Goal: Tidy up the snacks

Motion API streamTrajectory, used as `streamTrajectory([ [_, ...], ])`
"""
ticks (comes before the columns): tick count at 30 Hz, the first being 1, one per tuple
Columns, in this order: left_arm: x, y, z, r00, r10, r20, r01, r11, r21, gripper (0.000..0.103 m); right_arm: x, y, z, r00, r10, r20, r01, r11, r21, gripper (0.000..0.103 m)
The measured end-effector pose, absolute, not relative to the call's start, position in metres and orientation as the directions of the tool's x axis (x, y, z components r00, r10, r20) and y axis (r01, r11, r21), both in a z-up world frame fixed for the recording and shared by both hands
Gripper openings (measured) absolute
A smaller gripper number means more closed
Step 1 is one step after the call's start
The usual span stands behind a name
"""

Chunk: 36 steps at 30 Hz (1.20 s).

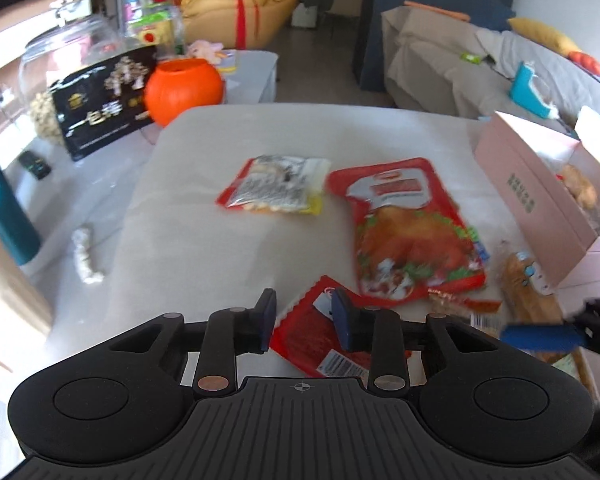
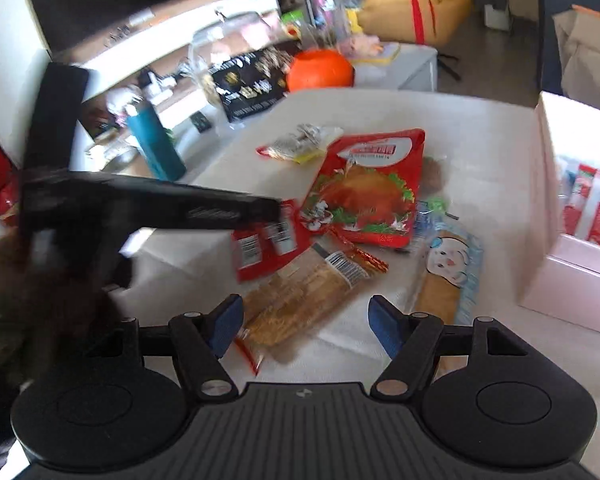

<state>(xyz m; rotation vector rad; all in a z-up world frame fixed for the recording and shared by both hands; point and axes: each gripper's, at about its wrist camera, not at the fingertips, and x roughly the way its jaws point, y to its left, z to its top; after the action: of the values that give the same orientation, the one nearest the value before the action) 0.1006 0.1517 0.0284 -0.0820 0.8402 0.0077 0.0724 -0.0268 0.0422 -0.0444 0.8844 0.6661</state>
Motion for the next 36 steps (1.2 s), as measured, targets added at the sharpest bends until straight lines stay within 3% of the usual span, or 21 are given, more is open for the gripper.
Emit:
streamTrajectory([
  [3, 0.093, 0.157, 0.030, 0.667, -0.019, -0.745, -0.089, 0.990, -0.105, 0.036, 0.085, -0.014, 0.036, 0.442, 0.517, -0.733, -0.544, 0.804, 0.239, 0.069],
  [5, 0.083, 0.163, 0.033, 0.677, -0.030, -0.735, -0.131, 0.978, -0.160, 0.036, 0.084, -0.012, 0.037, 0.424, 0.533, -0.732, -0.561, 0.789, 0.250, 0.050],
  [7, 0.074, 0.171, 0.035, 0.684, -0.065, -0.727, -0.160, 0.958, -0.236, 0.036, 0.073, -0.016, 0.041, 0.412, 0.553, -0.724, -0.608, 0.759, 0.233, 0.040],
  [9, 0.067, 0.176, 0.035, 0.682, -0.093, -0.725, -0.186, 0.937, -0.295, 0.036, 0.064, -0.029, 0.044, 0.406, 0.566, -0.717, -0.629, 0.743, 0.230, 0.021],
  [10, 0.068, 0.176, 0.035, 0.680, -0.100, -0.727, -0.193, 0.931, -0.309, 0.036, 0.062, -0.035, 0.045, 0.409, 0.555, -0.724, -0.627, 0.747, 0.219, 0.004],
  [11, 0.070, 0.175, 0.034, 0.677, -0.104, -0.728, -0.194, 0.930, -0.313, 0.036, 0.062, -0.039, 0.046, 0.422, 0.534, -0.732, -0.622, 0.759, 0.195, 0.003],
  [16, 0.092, 0.156, 0.028, 0.686, -0.068, -0.724, -0.163, 0.956, -0.244, 0.042, 0.062, -0.042, 0.048, 0.438, 0.519, -0.734, -0.602, 0.776, 0.190, 0.006],
  [18, 0.101, 0.144, 0.025, 0.689, -0.053, -0.723, -0.103, 0.980, -0.170, 0.045, 0.062, -0.041, 0.047, 0.419, 0.540, -0.730, -0.600, 0.768, 0.223, 0.012],
  [22, 0.098, 0.127, 0.026, 0.685, -0.026, -0.728, -0.021, 0.998, -0.055, 0.048, 0.052, -0.035, 0.043, 0.438, 0.523, -0.731, -0.617, 0.766, 0.179, 0.050],
  [27, 0.065, 0.137, 0.037, 0.711, 0.094, -0.697, -0.083, 0.995, 0.050, 0.047, 0.047, -0.037, 0.037, 0.447, 0.515, -0.732, -0.619, 0.768, 0.163, 0.058],
  [29, 0.051, 0.155, 0.040, 0.709, 0.047, -0.703, -0.129, 0.990, -0.063, 0.045, 0.041, -0.037, 0.036, 0.462, 0.500, -0.733, -0.628, 0.767, 0.127, 0.062],
  [32, 0.048, 0.185, 0.034, 0.679, -0.137, -0.721, -0.178, 0.922, -0.343, 0.045, 0.026, -0.035, 0.031, 0.487, 0.483, -0.727, -0.652, 0.755, 0.065, 0.071],
  [36, 0.067, 0.182, 0.027, 0.674, -0.124, -0.728, -0.212, 0.912, -0.351, 0.046, 0.004, -0.028, 0.023, 0.553, 0.449, -0.702, -0.663, 0.747, -0.044, 0.073],
])
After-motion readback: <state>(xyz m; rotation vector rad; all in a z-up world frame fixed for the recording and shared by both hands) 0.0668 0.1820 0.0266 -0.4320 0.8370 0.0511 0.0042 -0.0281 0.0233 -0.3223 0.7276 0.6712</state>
